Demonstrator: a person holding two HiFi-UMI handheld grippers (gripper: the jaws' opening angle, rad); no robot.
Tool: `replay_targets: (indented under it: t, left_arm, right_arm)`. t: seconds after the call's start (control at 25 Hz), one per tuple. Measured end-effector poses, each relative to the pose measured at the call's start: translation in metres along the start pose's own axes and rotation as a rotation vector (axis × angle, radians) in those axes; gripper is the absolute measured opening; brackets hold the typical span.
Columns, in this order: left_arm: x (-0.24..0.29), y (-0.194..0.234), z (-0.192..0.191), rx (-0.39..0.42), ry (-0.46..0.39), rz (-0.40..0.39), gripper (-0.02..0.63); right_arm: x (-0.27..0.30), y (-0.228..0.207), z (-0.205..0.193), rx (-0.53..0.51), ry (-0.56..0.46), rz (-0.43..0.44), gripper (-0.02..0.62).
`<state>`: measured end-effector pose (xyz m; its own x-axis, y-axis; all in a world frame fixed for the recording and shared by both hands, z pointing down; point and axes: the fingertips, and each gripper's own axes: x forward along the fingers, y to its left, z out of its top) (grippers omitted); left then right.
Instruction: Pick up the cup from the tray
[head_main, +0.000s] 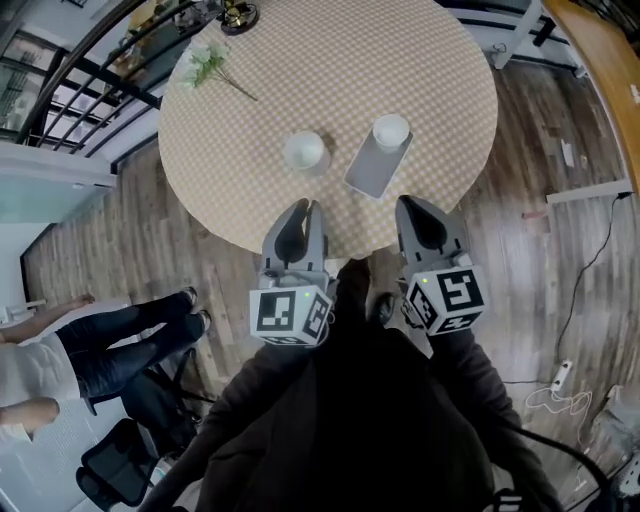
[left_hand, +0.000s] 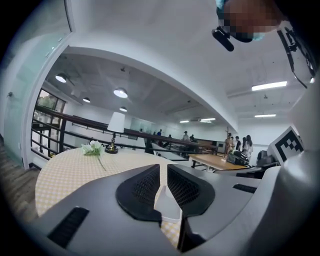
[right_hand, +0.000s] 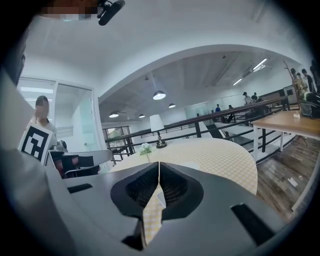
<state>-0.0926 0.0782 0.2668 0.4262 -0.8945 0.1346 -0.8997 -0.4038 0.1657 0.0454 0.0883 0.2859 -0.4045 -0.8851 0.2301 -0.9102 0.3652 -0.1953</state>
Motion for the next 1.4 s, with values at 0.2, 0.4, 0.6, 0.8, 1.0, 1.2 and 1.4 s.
replay_targets:
  t: [0.2, 0.4, 0.6, 0.8, 1.0, 1.2, 1.4]
  left_arm:
    - [-0.013, -0.019, 0.022, 0.032, -0.037, -0.009, 0.006]
    - [-0.016, -0.043, 0.039, 0.044, -0.062, -0.051, 0.006]
    - [-0.013, -0.060, 0.047, 0.064, -0.071, -0.084, 0.006]
    - [-0.013, -0.072, 0.048, 0.085, -0.064, -0.095, 0.006]
    - [-0.009, -0.081, 0.048, 0.091, -0.060, -0.108, 0.006]
    - [-0.005, -0.085, 0.048, 0.096, -0.056, -0.113, 0.006]
    - [0.001, -0.087, 0.046, 0.102, -0.050, -0.111, 0.006]
  right_arm:
    - [-0.017, 0.012, 0.014, -0.018, -0.041, -0.004, 0.008]
    - [-0.032, 0.020, 0.026, -0.035, -0.075, -0.013, 0.008]
    - [-0.036, 0.019, 0.040, -0.048, -0.102, -0.015, 0.008]
    - [-0.044, 0.019, 0.044, -0.078, -0.101, -0.017, 0.008]
    - [-0.044, 0.018, 0.046, -0.094, -0.100, -0.007, 0.008]
    - [-0.045, 0.013, 0.050, -0.093, -0.108, -0.008, 0.008]
    - [-0.043, 0.008, 0.049, -0.088, -0.109, -0.012, 0.008]
